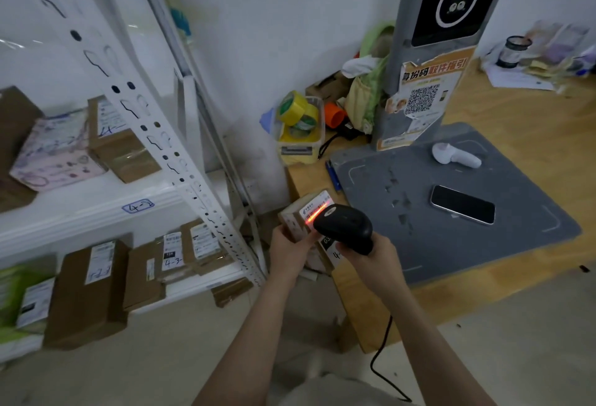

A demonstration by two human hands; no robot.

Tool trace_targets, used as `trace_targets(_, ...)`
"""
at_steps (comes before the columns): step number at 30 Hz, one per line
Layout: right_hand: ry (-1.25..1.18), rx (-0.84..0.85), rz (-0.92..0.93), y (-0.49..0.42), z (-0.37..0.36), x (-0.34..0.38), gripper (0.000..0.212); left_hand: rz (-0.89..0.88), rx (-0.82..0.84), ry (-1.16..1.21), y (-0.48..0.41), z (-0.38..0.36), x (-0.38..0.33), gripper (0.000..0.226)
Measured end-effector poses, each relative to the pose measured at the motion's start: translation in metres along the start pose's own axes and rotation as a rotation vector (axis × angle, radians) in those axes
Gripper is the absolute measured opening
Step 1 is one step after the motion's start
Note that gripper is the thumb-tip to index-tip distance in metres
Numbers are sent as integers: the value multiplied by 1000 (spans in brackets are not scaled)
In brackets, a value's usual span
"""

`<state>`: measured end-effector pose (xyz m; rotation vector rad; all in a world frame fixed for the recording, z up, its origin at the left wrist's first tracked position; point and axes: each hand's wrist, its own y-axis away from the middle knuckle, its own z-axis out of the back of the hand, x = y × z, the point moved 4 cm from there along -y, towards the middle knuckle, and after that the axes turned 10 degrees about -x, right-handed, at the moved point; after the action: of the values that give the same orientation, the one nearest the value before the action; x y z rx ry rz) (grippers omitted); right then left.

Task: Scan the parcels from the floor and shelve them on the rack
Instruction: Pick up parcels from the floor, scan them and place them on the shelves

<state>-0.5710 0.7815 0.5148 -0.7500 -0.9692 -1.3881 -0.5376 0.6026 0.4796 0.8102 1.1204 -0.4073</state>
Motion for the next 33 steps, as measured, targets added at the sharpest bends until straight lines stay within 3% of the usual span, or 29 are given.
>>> trace_targets(9,-2,-54,-8,-1,5,-5,16,-16,-19,12,1,-3,5,89)
trace_targets(16,33,-65,-64,-8,4,-27,9,13,-78,20,2,-3,3,72)
trace_targets(21,155,-81,-163,-16,-4,-67,19,45,-218,37,3,12,10,57)
trace_targets(25,245,-14,-290,-16,-21,-108,35,39,-262,42,7,28,15,58)
trace_targets(29,383,71,-334,-18,-33,-133,34,84,-295,40,11,42,25,57)
trace_targets(33,360,-23,-324,-20,-37,-131,35,86,-320,63,17,51,26,58)
